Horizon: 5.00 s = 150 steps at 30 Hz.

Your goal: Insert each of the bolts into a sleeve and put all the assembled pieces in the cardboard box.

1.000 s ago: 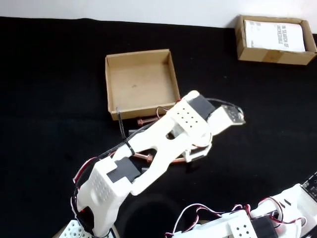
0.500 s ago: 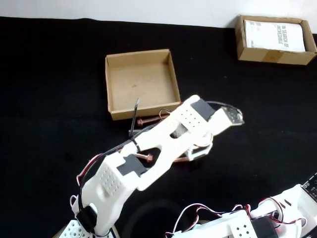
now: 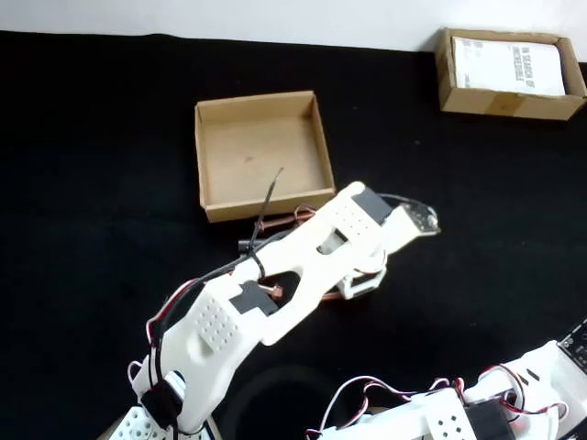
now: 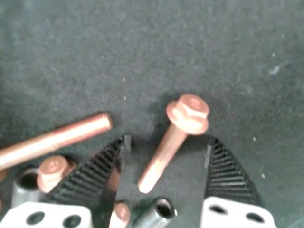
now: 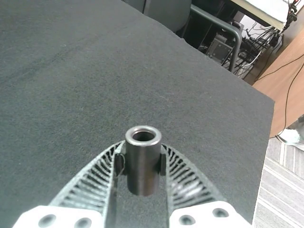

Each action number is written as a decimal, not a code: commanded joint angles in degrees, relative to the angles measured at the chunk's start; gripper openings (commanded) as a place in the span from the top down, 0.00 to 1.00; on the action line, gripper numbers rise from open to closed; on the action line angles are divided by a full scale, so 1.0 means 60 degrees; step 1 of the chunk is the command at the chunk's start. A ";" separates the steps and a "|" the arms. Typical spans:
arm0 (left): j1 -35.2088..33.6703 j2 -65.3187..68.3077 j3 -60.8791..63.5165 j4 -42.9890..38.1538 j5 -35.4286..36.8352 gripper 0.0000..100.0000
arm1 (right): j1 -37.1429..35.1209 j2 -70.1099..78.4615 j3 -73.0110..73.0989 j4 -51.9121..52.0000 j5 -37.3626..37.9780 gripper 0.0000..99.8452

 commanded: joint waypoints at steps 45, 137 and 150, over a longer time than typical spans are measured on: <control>-0.1707 -0.9150 -0.2674 0.2696 0.2784 0.99 | -0.9546 -0.0125 -0.4168 0.4359 -0.2681 0.99; -0.1648 -1.4806 1.1084 -0.8982 0.8132 0.99 | -1.5275 -0.0168 -0.0212 -0.0154 -0.3766 0.99; -0.0842 -1.4821 1.1744 -0.8527 0.8132 0.99 | -1.5289 -0.0154 -0.0212 -0.0168 -0.3766 0.99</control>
